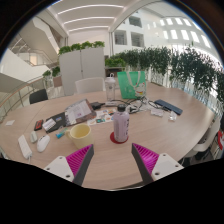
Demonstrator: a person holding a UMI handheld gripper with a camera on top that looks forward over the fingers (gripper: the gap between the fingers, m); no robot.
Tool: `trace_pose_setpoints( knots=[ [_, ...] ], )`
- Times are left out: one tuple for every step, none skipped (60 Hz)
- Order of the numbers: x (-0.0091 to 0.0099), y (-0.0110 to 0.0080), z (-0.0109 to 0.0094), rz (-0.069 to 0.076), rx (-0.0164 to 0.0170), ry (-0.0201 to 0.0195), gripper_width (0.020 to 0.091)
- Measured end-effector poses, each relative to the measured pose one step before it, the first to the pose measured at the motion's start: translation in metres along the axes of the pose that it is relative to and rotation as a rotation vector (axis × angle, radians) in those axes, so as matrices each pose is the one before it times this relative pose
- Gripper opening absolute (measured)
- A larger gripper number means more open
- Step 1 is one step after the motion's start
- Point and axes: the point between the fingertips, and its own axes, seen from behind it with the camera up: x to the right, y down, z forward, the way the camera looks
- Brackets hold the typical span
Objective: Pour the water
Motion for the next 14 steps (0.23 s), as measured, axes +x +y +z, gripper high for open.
trace_pose_setpoints(
  knots=[
    [-0.00331, 0.00055, -0.01081, -0.0048, 0.00150, 0.00401, 0.0837],
    [-0.00317, 0.00047, -0.01088, -0.0051, 0.00153, 0.00463, 0.0838],
    [-0.00289, 0.00062, -0.01107, -0.0058, 0.00151, 0.00384, 0.0838],
    [-0.00302, 0.00030, -0.01118, -0.0061, 0.00214, 0.00247, 0.0837],
    [-0.00126, 0.00031, -0.00944, -0.0062, 0.00408, -0.00005, 0.0835],
    [-0.00409, 0.00001, -0.00823, -0.0054, 0.00485, 0.00196, 0.0838],
    [-0.00433, -0.00017, -0.01507, -0.0042, 0.00374, 0.00344, 0.0837],
    [-0.00370, 0.00014, -0.01028, -0.0028, 0.00350, 0.00125, 0.0837],
    [-0.00360, -0.00009, -0.01026, -0.0031, 0.00266, 0.00013, 0.0836],
    [-0.00355, -0.00009, -0.00991, -0.0035, 0.00242, -0.00075, 0.0836],
    [-0.00362, -0.00002, -0.00997, -0.0035, 0.00219, -0.00012, 0.0835],
    [-0.00348, -0.00030, -0.00932, -0.0029, 0.00249, 0.00031, 0.0837],
    [-0.00271, 0.00054, -0.00329, -0.0020, 0.00361, -0.00011, 0.0840],
    [-0.00291, -0.00105, -0.01126, -0.0014, 0.00248, 0.00116, 0.0844]
  ],
)
